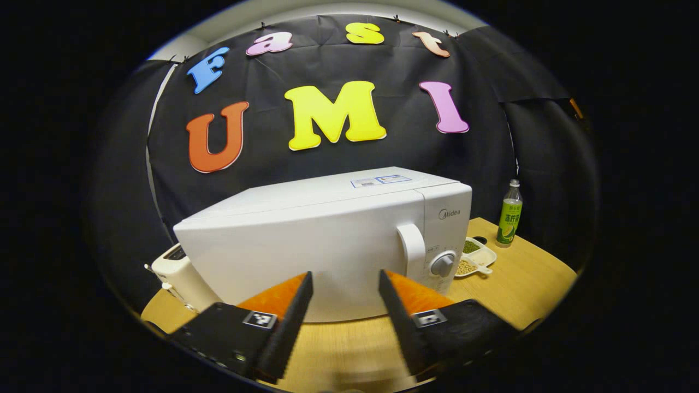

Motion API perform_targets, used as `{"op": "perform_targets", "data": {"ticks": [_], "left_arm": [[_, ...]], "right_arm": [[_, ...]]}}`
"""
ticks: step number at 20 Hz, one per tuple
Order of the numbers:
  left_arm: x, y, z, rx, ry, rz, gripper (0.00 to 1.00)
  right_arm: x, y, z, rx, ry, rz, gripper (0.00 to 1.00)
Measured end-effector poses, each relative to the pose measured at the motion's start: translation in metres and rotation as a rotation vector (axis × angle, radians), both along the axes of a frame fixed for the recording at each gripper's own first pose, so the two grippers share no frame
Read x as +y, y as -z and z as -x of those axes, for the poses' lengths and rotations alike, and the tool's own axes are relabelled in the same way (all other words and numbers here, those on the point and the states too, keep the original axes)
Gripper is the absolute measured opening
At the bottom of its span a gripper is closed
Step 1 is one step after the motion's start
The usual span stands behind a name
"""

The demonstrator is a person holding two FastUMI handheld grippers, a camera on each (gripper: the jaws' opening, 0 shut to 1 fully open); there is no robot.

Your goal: Open the microwave oven with the left hand, put the food in, and close the microwave oven.

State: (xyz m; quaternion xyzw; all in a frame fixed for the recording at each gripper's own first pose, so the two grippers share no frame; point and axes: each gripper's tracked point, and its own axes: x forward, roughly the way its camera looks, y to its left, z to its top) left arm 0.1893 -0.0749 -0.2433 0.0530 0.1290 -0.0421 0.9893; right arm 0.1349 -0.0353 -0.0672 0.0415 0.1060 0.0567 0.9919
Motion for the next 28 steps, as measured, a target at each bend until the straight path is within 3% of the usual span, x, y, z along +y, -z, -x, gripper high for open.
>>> {"op": "perform_targets", "data": {"ticks": [1,5,6,7,9,10,11,16,17,18,19,20,21,22,24,25,28], "left_arm": [[0.009,-0.003,0.007,-0.002,-0.028,-0.013,0.96],[0.023,-0.015,0.022,0.006,-0.077,-0.019,0.97],[0.028,-0.022,0.028,0.003,-0.103,-0.029,0.96],[0.034,-0.028,0.033,0.001,-0.117,-0.033,0.96],[0.028,-0.045,0.047,-0.004,-0.078,-0.001,0.96],[0.029,-0.055,0.055,-0.013,-0.062,0.008,0.96],[0.034,-0.065,0.063,-0.025,-0.052,0.007,0.97],[0.058,-0.112,0.109,-0.071,-0.003,0.046,0.96],[0.065,-0.119,0.119,-0.075,0.002,0.057,0.96],[0.072,-0.126,0.130,-0.081,0.004,0.065,0.96],[0.080,-0.134,0.139,-0.091,0.003,0.067,0.97],[0.091,-0.142,0.148,-0.101,-0.001,0.064,0.96],[0.101,-0.147,0.157,-0.105,-0.007,0.063,0.96],[0.112,-0.154,0.165,-0.111,-0.017,0.067,0.96],[0.132,-0.168,0.180,-0.126,-0.041,0.086,0.96],[0.139,-0.175,0.186,-0.132,-0.047,0.093,0.96],[0.161,-0.188,0.200,-0.155,-0.081,0.078,0.96]], "right_arm": [[0.002,0.001,-0.001,-0.001,-0.014,-0.005,0.92],[0.005,0.005,-0.005,0.004,-0.039,-0.016,0.92],[0.005,0.004,-0.004,0.003,-0.033,-0.016,1.00],[0.005,0.001,-0.002,0.000,-0.025,-0.022,1.00],[0.012,-0.006,0.005,-0.013,-0.007,-0.031,1.00],[0.016,-0.010,0.010,-0.024,0.004,-0.030,0.92],[0.020,-0.013,0.016,-0.037,0.011,-0.028,1.00],[0.046,-0.030,0.051,-0.091,0.050,-0.013,1.00],[0.052,-0.033,0.058,-0.103,0.056,-0.007,0.92],[0.057,-0.035,0.065,-0.109,0.064,-0.005,0.92],[0.065,-0.035,0.072,-0.112,0.060,-0.005,1.00],[0.072,-0.035,0.079,-0.112,0.062,-0.002,0.92],[0.077,-0.037,0.086,-0.117,0.064,0.001,1.00],[0.082,-0.039,0.092,-0.123,0.064,0.001,0.92],[0.090,-0.043,0.104,-0.134,0.068,0.004,0.92],[0.093,-0.045,0.109,-0.138,0.072,0.007,1.00],[0.096,-0.056,0.125,-0.158,0.084,-0.002,0.92]]}}
